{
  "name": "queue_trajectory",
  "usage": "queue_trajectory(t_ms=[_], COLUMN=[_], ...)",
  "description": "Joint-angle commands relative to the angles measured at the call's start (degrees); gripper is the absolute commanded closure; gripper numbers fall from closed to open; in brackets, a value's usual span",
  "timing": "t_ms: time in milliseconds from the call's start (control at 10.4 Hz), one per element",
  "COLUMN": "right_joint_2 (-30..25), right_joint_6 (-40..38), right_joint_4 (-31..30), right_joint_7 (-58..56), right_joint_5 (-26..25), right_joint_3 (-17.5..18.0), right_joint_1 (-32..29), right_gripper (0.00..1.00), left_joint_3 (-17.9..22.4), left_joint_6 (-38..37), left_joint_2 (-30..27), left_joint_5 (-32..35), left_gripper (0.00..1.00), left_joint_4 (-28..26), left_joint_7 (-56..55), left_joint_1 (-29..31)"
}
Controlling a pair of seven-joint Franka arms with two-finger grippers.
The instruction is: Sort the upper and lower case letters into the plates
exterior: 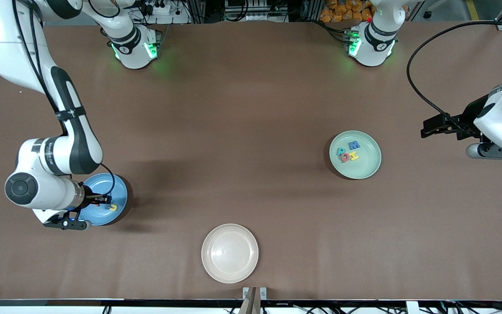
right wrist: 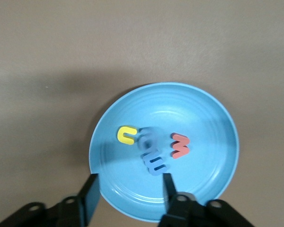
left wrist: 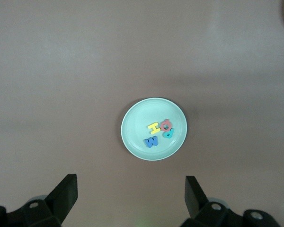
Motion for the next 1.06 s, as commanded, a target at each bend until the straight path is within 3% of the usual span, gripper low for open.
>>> queue_trajectory(t_ms=[0, 193, 385, 481, 674, 770, 963], right_joint_2=[-14.8, -26.9, -33.2, -34.7, -34.9, -34.9, -34.8], right_joint_6=[0.0, -1.2, -6.2, -7.9, -15.9, -20.4, -27.4], right_joint_4=[-13.3, -21.2, -21.0, -19.4, -10.5, -6.3, 0.9], right_joint_7=[-1.3, -2.8, -2.9, -3.7, -8.2, -10.3, -13.0], right_joint_5=[-0.7, -0.7, -0.4, -0.2, 2.1, 5.6, 6.9], right_joint_3=[2.0, 2.0, 1.8, 1.8, 1.4, -0.2, -2.0], right_joint_1=[-1.4, 1.1, 3.6, 4.1, 3.8, 3.7, 3.8], right_gripper=[0.0, 0.0, 0.0, 0.0, 0.0, 0.0, 0.0], left_joint_3=[1.3, 1.3, 1.3, 1.3, 1.7, 3.1, 7.8], left_joint_6=[-1.5, -1.5, -1.4, -1.4, -1.3, -1.4, -1.4], left_joint_2=[-0.9, -3.3, -5.8, -6.7, -7.6, -8.3, -9.5], left_joint_5=[-2.1, -1.6, -1.8, -1.9, -2.1, -2.1, -2.1], left_gripper=[0.0, 0.0, 0.0, 0.0, 0.0, 0.0, 0.0], left_joint_4=[0.5, -0.5, -3.7, -4.9, -6.1, -7.1, -8.7], left_joint_7=[0.1, 0.0, 0.3, 0.2, 0.3, 0.3, 1.2], left_joint_1=[0.3, -0.3, -0.2, -0.1, 0.1, -0.5, -5.4])
